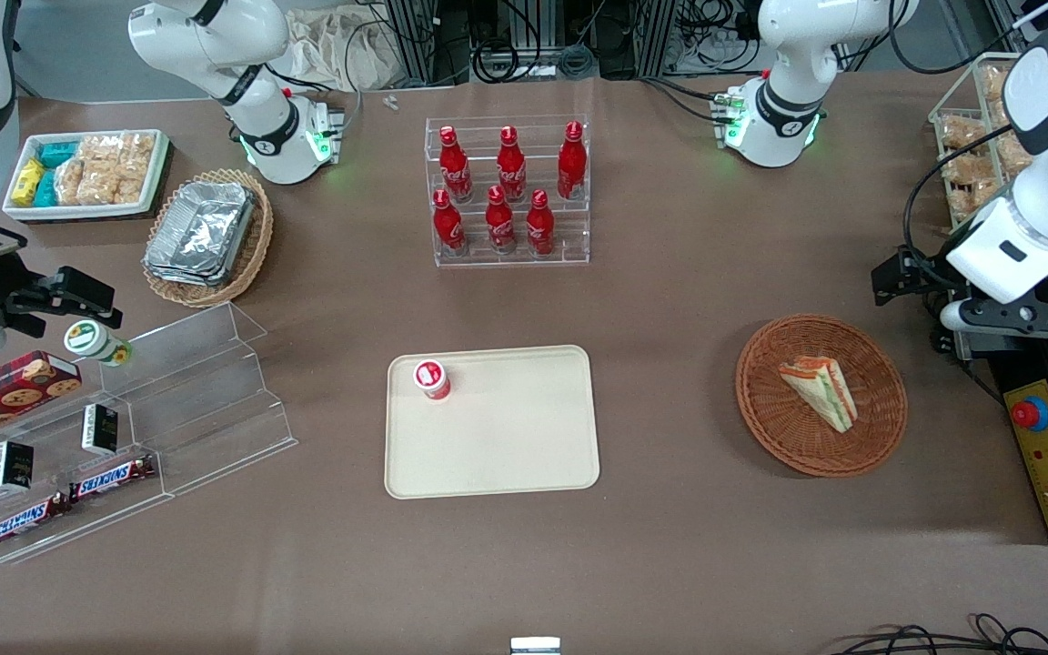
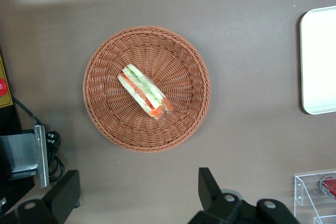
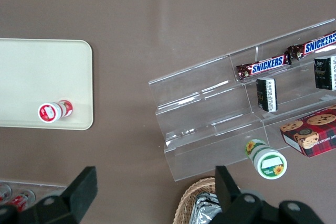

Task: Place sandwich from basket to tray
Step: 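Lower the open left gripper over the wrapped sandwich in the wicker basket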

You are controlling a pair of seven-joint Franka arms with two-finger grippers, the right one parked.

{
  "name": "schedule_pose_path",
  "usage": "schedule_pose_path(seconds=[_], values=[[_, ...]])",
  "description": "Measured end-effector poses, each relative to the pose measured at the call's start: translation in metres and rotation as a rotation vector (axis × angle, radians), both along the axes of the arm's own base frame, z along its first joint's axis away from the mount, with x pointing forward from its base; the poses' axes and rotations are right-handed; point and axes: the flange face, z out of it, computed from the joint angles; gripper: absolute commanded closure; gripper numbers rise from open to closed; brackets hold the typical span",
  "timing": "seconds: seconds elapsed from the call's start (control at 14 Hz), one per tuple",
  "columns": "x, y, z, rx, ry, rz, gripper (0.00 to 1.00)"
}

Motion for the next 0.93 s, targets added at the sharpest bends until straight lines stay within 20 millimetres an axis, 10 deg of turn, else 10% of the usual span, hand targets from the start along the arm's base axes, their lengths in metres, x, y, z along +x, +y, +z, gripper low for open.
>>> schedule_pose_path(seconds=[0.43,0.93], values=[[0.006,0.003,-0.014,0.038,0.027,0.028,0.0],[0.021,0.003,-0.146,0.033,-0.037,0.434,0.0]])
